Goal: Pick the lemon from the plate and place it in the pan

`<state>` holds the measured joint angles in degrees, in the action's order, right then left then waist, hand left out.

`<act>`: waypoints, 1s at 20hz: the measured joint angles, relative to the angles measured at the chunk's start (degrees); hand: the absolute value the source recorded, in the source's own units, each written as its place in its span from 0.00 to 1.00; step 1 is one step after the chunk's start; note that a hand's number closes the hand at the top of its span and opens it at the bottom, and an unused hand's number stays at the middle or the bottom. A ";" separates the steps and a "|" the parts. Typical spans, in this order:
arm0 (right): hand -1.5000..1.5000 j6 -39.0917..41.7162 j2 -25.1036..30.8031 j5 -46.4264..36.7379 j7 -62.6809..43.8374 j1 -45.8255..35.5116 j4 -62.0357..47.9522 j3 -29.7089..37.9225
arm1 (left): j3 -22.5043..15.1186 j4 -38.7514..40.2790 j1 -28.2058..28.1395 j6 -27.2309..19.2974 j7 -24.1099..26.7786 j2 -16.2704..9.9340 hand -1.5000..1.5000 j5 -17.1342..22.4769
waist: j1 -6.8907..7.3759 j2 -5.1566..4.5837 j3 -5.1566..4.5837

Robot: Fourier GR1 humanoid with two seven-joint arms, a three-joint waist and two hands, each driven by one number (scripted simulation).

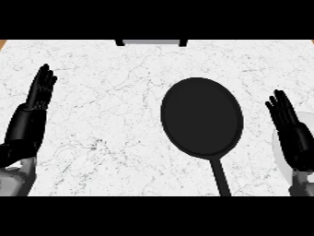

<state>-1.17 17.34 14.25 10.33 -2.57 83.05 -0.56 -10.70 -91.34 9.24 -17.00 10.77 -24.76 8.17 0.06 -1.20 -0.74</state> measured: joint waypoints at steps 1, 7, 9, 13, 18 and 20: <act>0.00 -0.03 0.64 0.49 -0.64 -0.19 -0.11 1.18 | 0.06 0.42 -0.62 0.25 -0.24 0.00 0.50 -0.15 | -0.02 0.26 0.17; 0.00 -6.11 9.17 1.74 -4.91 -2.08 -3.40 13.55 | -0.97 4.06 -6.15 0.49 -6.05 -2.06 0.50 -1.52 | -0.36 0.41 0.37; 0.00 -12.29 10.56 0.67 -7.72 0.41 -6.28 18.22 | -1.25 5.17 -8.11 0.45 -7.54 -2.26 0.50 -1.48 | -1.77 0.48 0.41; 0.00 -20.48 11.71 0.30 -14.82 6.47 -6.71 24.04 | -2.19 4.58 -11.34 0.45 -10.86 -2.63 0.50 -1.56 | -2.18 1.20 0.53; 0.00 -18.17 19.74 -4.59 -23.94 16.81 -1.87 23.12 | -3.03 3.46 -12.13 0.47 -13.96 -2.66 0.50 -2.13 | -1.77 1.35 0.56; 0.00 -14.94 23.83 -5.05 -27.24 19.62 0.38 23.53 | -3.12 3.07 -12.29 0.84 -14.60 -2.81 0.50 -2.24 | -1.52 1.36 0.58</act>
<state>-16.11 41.17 9.20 -16.91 17.06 83.43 22.97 -13.82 -88.27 -3.06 -16.16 -3.84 -27.57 5.93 -1.46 0.16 -0.16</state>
